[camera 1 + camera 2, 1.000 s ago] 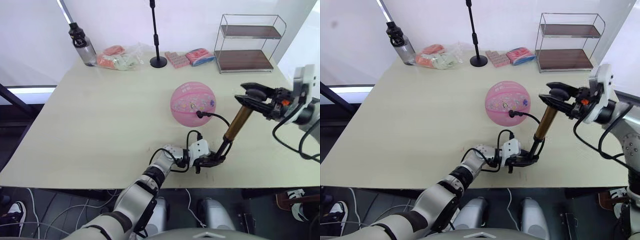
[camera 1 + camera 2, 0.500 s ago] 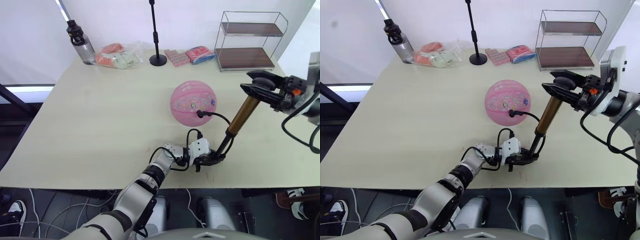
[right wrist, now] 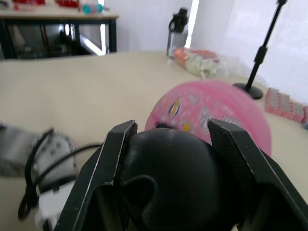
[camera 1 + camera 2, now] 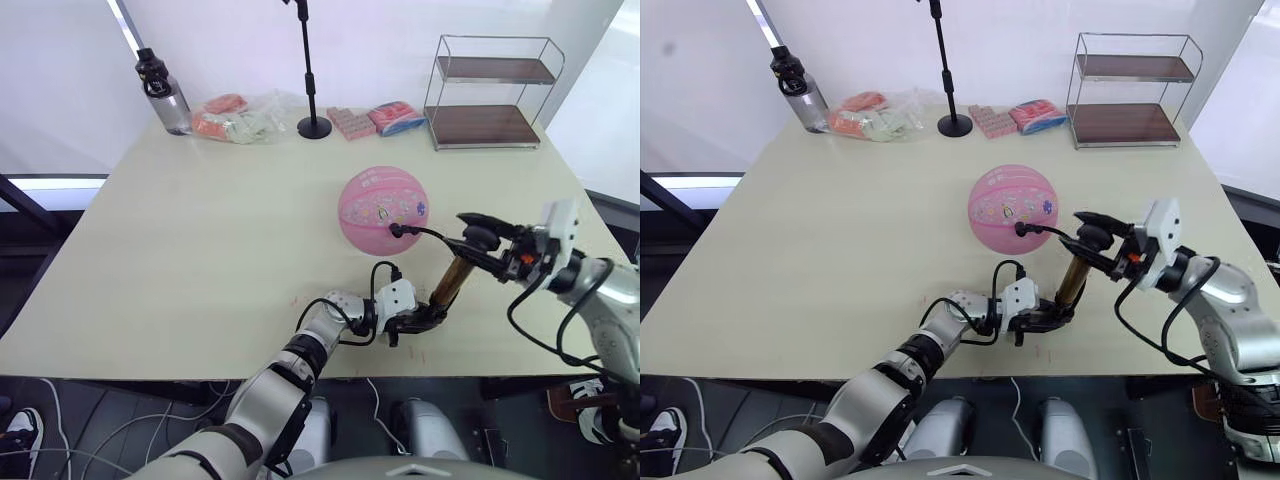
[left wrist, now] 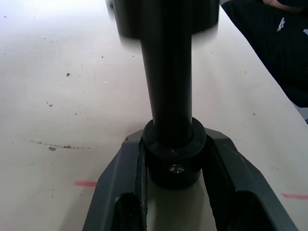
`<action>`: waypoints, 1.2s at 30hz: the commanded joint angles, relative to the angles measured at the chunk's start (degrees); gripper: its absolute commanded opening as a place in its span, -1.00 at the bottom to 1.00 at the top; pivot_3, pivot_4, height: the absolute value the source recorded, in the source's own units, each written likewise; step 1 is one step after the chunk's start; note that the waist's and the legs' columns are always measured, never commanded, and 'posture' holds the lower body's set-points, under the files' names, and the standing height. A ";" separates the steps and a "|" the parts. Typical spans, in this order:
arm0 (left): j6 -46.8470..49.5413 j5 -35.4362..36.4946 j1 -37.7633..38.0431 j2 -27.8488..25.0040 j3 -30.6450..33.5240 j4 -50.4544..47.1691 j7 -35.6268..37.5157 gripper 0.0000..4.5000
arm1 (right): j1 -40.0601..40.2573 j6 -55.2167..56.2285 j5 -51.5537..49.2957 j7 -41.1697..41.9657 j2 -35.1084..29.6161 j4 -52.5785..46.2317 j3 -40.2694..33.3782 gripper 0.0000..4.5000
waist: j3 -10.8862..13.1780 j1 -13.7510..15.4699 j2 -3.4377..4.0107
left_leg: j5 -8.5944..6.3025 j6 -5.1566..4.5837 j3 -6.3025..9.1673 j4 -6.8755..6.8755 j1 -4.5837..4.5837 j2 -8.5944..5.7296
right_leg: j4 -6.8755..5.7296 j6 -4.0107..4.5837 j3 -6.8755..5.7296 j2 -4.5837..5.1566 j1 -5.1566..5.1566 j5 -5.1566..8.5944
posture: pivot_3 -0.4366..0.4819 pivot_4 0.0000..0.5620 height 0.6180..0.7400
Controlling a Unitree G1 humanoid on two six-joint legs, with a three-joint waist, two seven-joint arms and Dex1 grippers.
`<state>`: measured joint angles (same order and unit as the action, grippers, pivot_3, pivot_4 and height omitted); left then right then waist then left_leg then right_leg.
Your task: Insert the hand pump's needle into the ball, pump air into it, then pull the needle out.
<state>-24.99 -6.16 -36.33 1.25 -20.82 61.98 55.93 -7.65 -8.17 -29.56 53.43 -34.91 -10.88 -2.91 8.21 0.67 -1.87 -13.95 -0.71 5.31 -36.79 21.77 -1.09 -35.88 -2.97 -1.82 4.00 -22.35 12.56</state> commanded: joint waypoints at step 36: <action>2.48 -4.10 2.11 -2.76 -1.53 4.26 1.02 -0.51 | -17.69 -16.17 -16.85 -1.16 -12.94 -5.25 -14.76 -0.18 | 0.90 0.00 0.60 | 0.01 0.00 -0.18 -0.05 0.35 -0.14 | 0.03 -0.02 0.18 0.09 -0.35 -0.03 | -0.05 -0.47 1.00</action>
<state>-24.72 -6.37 -37.34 1.36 -20.33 61.77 57.15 -24.68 -26.18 -47.61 53.94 -47.41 -14.84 -13.79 9.11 0.67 -1.27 -13.94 -0.71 5.12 -36.83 22.11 -1.24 -35.84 -2.99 -1.63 4.09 -22.70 12.53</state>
